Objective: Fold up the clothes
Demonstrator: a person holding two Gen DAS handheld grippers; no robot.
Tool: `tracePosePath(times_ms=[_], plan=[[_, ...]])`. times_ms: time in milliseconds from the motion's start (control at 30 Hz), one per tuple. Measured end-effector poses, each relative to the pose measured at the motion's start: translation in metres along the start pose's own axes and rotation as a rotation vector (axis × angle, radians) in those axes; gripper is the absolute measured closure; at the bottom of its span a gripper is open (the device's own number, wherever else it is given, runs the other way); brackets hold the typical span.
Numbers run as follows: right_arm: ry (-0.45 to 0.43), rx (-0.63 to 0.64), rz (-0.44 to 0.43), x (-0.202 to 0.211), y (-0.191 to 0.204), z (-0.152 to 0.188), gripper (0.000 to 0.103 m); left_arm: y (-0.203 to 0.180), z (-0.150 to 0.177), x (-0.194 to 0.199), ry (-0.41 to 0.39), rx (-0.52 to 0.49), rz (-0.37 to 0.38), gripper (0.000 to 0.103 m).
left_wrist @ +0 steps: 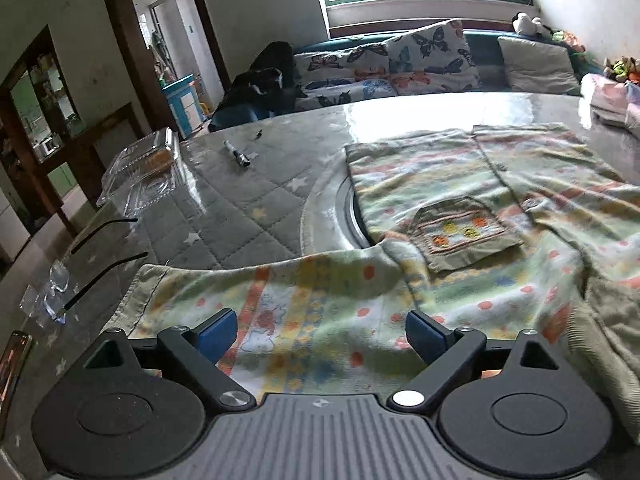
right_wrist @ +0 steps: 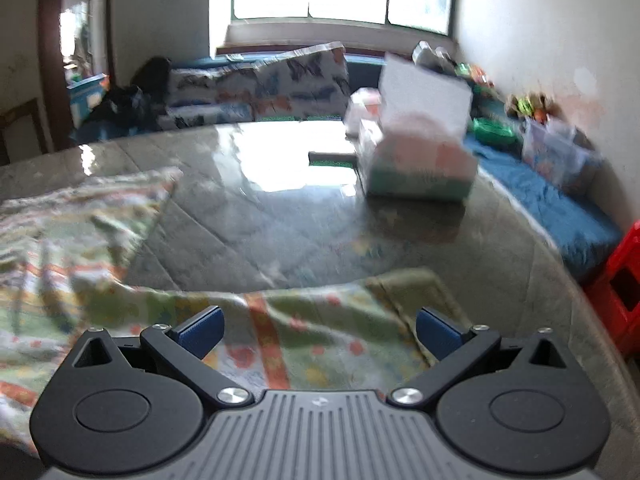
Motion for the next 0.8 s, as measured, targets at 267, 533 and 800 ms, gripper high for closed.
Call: tracePosePath(times_ms=[267, 533, 800], plan=[[0.012, 0.054, -0.132, 0.028, 0.032, -0.002, 0.0, -0.025, -0.006, 0.006, -0.02, -0.055, 0.09, 0.009], [0.023, 0.21, -0.329, 0.054, 0.096, 0.006, 0.0, -0.056, -0.012, 0.011, -0.049, -0.149, 0.176, 0.009], [0.05, 0.439, -0.519, 0.082, 0.167, 0.029, 0.014, -0.048, -0.013, 0.014, -0.058, -0.118, 0.179, 0.009]])
Point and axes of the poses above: each gripper's, at about its wrist camera, not at the fingertips, and x roughly against the way its jaws point, y to its left, z to its underside, the point moved 1 cm from there along -x, roughly the way its jaws point, and after that the axes turned 7 degrees about -x, right-handed, at the moved point
